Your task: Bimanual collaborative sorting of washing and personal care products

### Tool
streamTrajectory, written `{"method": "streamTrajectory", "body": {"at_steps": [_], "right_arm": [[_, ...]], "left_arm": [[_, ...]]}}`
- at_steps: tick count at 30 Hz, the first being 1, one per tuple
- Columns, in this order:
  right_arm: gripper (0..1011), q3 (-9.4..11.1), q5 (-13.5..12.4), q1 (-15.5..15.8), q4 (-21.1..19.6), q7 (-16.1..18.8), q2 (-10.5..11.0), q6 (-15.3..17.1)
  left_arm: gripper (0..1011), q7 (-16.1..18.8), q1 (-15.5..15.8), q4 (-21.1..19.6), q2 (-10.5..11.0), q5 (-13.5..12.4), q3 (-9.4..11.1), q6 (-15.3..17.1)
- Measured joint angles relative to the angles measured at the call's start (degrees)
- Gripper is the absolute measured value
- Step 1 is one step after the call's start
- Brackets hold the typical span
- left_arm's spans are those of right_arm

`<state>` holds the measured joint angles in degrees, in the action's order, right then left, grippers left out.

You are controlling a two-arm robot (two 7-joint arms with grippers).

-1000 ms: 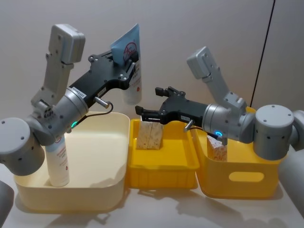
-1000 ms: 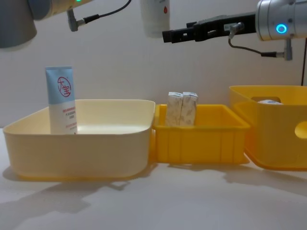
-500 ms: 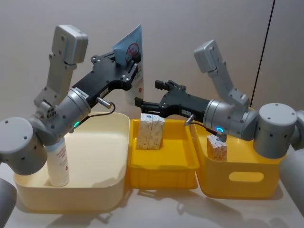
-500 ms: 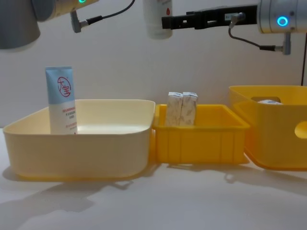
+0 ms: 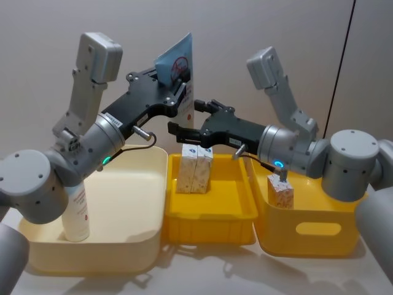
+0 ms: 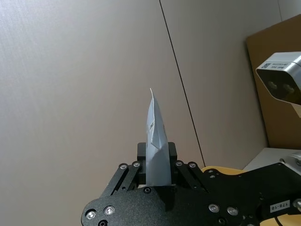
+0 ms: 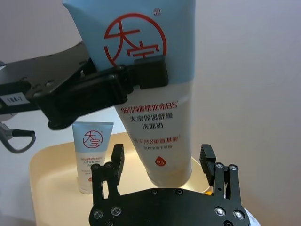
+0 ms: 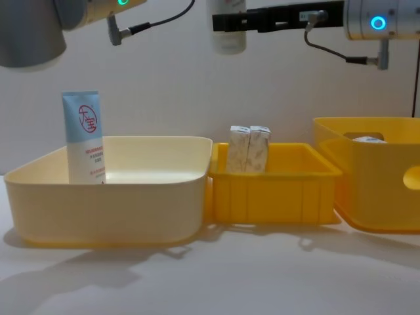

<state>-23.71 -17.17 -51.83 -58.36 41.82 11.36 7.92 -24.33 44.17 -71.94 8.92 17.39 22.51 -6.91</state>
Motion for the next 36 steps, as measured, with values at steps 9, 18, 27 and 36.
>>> {"method": "streamTrajectory", "body": {"at_steps": [9, 18, 27, 36], "right_arm": [[1001, -0.36, 0.01, -0.97, 1.58, -1.64, -1.23, -2.55], [1001, -0.69, 0.16, -1.89, 3.16, -3.10, -2.37, -4.63], [908, -0.88, 0.27, -2.33, 3.98, -3.77, -2.97, -5.61], [729, -0.93, 0.35, -2.55, 4.36, -4.13, -3.21, -6.04]], "left_arm": [[234, -0.71, 0.50, 0.74, -0.33, 0.42, 0.63, -0.17], [234, -1.16, 0.68, 1.05, -0.41, 0.85, 1.05, -0.17], [234, -1.34, 0.75, 1.19, -0.46, 1.06, 1.24, -0.17], [234, -1.44, 0.80, 1.25, -0.48, 1.16, 1.32, -0.16]]}}
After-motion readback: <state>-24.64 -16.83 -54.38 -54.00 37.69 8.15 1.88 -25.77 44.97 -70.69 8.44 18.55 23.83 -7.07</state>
